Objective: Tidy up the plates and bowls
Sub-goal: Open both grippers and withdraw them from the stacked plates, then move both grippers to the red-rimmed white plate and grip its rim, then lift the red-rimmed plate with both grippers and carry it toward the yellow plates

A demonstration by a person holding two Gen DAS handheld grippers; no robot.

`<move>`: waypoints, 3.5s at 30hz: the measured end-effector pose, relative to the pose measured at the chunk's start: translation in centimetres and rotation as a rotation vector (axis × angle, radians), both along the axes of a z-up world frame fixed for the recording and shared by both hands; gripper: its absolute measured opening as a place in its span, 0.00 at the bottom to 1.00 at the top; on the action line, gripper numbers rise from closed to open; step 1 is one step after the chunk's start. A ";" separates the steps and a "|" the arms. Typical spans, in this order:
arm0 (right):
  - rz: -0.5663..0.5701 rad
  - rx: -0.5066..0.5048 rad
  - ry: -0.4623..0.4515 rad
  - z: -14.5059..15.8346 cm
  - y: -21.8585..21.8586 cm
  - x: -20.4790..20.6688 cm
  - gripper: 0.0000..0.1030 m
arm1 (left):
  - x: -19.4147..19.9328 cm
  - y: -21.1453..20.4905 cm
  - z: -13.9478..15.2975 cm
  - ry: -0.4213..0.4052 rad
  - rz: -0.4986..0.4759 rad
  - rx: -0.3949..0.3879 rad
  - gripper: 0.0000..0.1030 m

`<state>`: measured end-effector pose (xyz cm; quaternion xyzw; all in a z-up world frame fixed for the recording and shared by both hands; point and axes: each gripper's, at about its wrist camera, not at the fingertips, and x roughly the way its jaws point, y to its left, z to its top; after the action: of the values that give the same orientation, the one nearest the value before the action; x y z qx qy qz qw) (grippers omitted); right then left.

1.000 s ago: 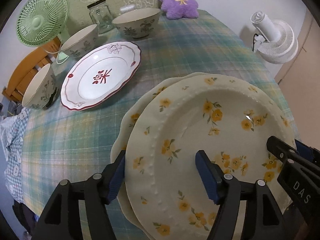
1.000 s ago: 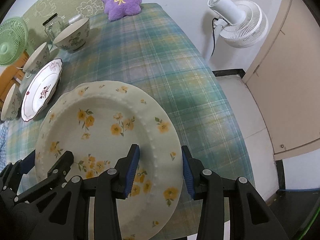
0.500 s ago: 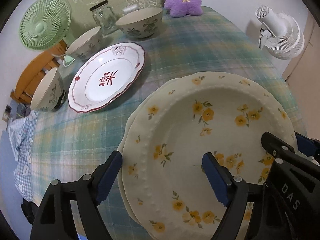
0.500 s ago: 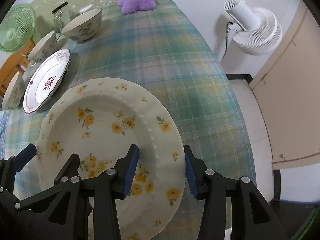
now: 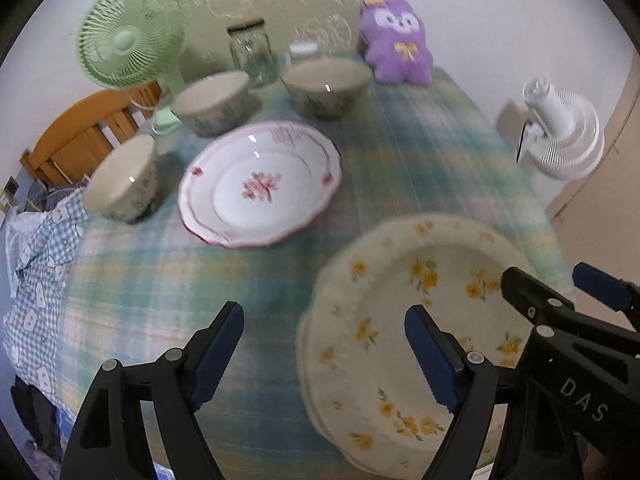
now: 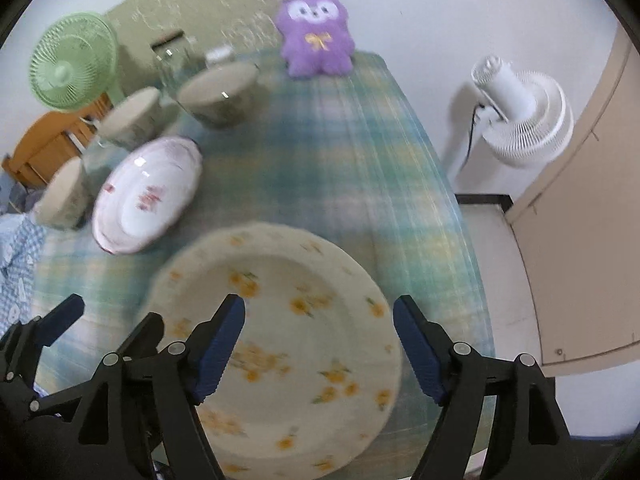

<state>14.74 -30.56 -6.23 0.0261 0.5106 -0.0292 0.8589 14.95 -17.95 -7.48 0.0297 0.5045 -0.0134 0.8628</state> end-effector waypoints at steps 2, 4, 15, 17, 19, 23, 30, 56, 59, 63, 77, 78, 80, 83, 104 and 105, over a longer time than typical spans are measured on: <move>0.002 0.006 -0.018 1.1 1.1 0.2 0.77 | 0.2 1.1 1.2 -0.027 -0.004 -0.009 0.82; 0.012 0.004 -0.046 2.3 2.4 0.5 0.77 | 0.4 2.0 2.0 -0.044 -0.005 -0.021 0.82; 0.099 0.050 -0.142 6.5 7.5 4.0 0.77 | 3.7 6.5 5.3 -0.129 0.035 -0.040 0.81; 0.108 0.065 -0.148 6.3 7.9 5.0 0.77 | 4.6 7.1 5.2 -0.143 0.048 -0.041 0.81; 0.126 0.057 -0.149 5.8 8.4 6.4 0.77 | 5.5 7.4 4.8 -0.150 0.061 -0.038 0.80; 0.160 0.047 -0.133 4.1 9.4 9.4 0.77 | 7.9 8.3 3.0 -0.117 0.109 -0.052 0.79; 0.185 0.059 -0.095 0.9 10.4 13.5 0.76 | 11.3 8.6 0.1 -0.116 0.139 -0.015 0.72; 0.209 0.012 0.080 -7.8 12.9 19.6 0.44 | 15.2 12.3 -7.4 0.044 0.319 -0.011 0.42; 0.205 -0.003 0.104 -8.4 12.8 19.8 0.40 | 15.4 12.3 -7.5 0.046 0.314 -0.010 0.42; 0.203 -0.010 0.102 -8.3 12.9 19.9 0.40 | 15.4 12.2 -7.5 0.043 0.316 0.003 0.42; 0.204 -0.041 0.067 -6.1 12.5 18.0 0.40 | 13.8 11.5 -5.8 0.028 0.290 0.025 0.41; 0.204 -0.042 0.064 -5.9 12.5 17.8 0.40 | 13.6 11.5 -5.6 0.028 0.292 0.020 0.41; 0.206 -0.043 0.058 -5.4 12.4 17.2 0.40 | 13.1 11.4 -5.3 0.027 0.294 0.019 0.41; 0.202 -0.040 0.053 -4.9 12.3 16.2 0.40 | 12.3 11.3 -4.7 0.022 0.293 0.016 0.41; 0.071 -0.055 0.012 -1.1 7.4 8.4 0.40 | 6.7 7.2 -1.7 -0.014 0.164 -0.009 0.41; 0.061 -0.054 0.013 -1.1 7.1 8.1 0.40 | 6.4 6.8 -1.6 -0.017 0.153 -0.010 0.41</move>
<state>22.80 -23.46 -7.35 -0.0131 0.5159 -0.0169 0.8564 21.39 -11.12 -9.07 -0.0129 0.4979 0.0505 0.8657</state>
